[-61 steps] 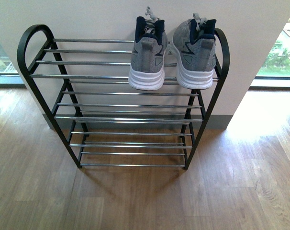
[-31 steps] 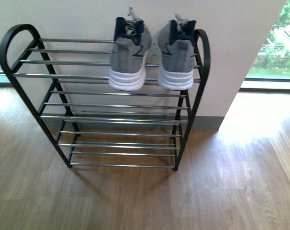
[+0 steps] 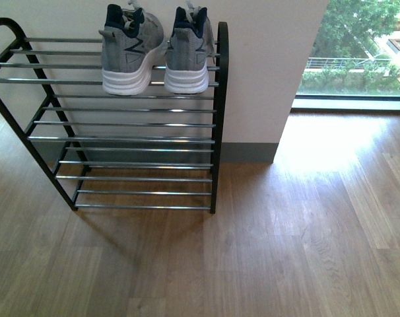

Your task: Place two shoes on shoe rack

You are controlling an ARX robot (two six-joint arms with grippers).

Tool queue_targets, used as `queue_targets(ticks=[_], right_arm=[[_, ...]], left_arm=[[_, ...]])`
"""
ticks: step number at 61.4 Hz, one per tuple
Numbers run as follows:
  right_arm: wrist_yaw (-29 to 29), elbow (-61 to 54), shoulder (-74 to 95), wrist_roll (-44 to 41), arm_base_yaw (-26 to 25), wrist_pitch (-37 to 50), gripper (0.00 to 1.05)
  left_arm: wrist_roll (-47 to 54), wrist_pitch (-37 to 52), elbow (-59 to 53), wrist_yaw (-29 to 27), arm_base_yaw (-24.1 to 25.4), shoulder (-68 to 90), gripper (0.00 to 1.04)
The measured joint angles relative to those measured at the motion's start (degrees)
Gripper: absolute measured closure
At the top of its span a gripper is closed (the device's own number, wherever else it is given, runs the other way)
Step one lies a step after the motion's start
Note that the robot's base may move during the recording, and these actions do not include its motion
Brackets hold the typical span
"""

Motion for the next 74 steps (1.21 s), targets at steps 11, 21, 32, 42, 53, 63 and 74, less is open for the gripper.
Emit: queue_targets(ticks=[11, 21, 32, 42, 53, 63, 74], right_arm=[[0.0, 0.0, 0.0, 0.0, 0.0, 0.0, 0.09], [-0.2, 0.0, 0.0, 0.0, 0.0, 0.0, 0.09], [-0.2, 0.0, 0.0, 0.0, 0.0, 0.0, 0.09], [-0.2, 0.0, 0.0, 0.0, 0.0, 0.0, 0.09], [0.3, 0.0, 0.0, 0.0, 0.0, -0.1, 0.09], [0.0, 0.0, 0.0, 0.0, 0.1, -0.1, 0.09], [0.0, 0.0, 0.0, 0.0, 0.1, -0.1, 0.09]], left_arm=[[0.0, 0.0, 0.0, 0.0, 0.0, 0.0, 0.09], [0.0, 0.0, 0.0, 0.0, 0.0, 0.0, 0.09], [0.0, 0.0, 0.0, 0.0, 0.0, 0.0, 0.09], [0.0, 0.0, 0.0, -0.1, 0.0, 0.0, 0.09], [0.1, 0.0, 0.0, 0.4, 0.1, 0.0, 0.09], [0.1, 0.0, 0.0, 0.0, 0.1, 0.0, 0.09], [0.1, 0.0, 0.0, 0.0, 0.1, 0.0, 0.09]])
